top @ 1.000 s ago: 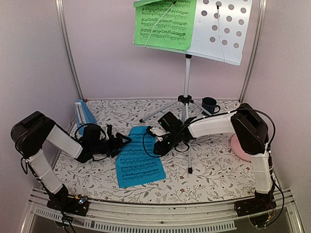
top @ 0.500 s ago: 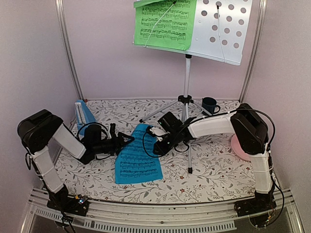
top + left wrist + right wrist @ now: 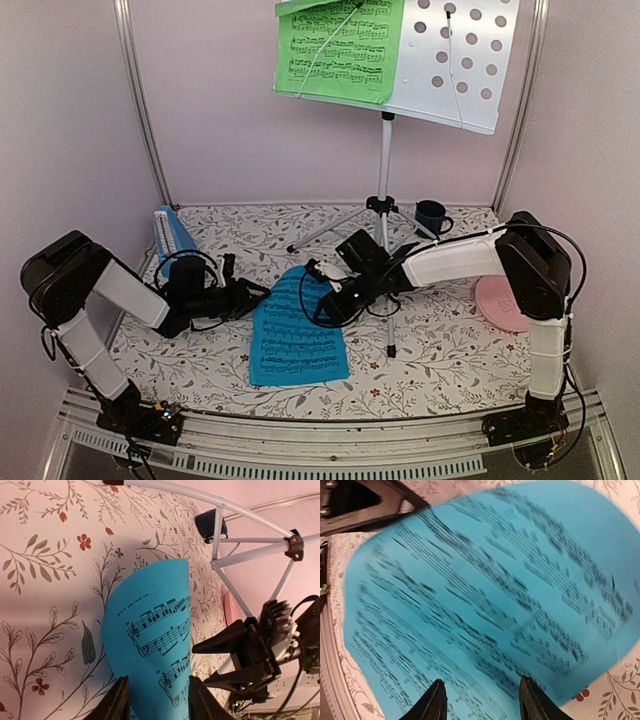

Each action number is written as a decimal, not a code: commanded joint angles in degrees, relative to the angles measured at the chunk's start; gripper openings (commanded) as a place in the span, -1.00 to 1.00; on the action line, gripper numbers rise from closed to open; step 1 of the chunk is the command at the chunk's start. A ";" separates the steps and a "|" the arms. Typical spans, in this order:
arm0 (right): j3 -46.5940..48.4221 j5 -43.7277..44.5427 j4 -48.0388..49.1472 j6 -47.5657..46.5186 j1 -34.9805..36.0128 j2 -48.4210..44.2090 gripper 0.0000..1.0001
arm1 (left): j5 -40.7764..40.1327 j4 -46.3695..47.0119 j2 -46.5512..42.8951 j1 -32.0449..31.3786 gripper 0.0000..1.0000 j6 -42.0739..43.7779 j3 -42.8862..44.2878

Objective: Set up the instrument practice props

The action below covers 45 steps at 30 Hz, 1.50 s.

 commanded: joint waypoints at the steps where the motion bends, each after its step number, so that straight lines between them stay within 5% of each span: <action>1: -6.14 -8.97 9.56 4.84 -3.13 -9.83 0.10 | 1.87 3.44 -3.22 -0.09 -0.23 3.20 -1.54; 7: -13.36 -14.41 16.61 11.22 -6.81 -13.90 0.22 | 1.27 0.59 -4.61 0.08 -0.34 4.36 -1.59; 11: -11.85 -12.33 8.40 9.03 -6.58 -12.31 0.05 | -1.33 -8.38 -6.69 0.00 -0.03 4.53 -2.17; 28: -18.42 7.47 -7.72 7.58 1.80 -17.47 -0.41 | -9.32 -25.39 -3.66 -12.71 0.50 1.23 5.22; 38: -18.26 4.11 -3.03 7.92 1.93 -9.09 -0.50 | -4.43 -20.79 7.16 -15.99 0.58 -3.87 10.35; 45: -18.19 1.37 0.73 8.79 1.90 -7.04 -0.52 | -1.14 -3.81 11.40 -16.10 0.66 -8.70 8.46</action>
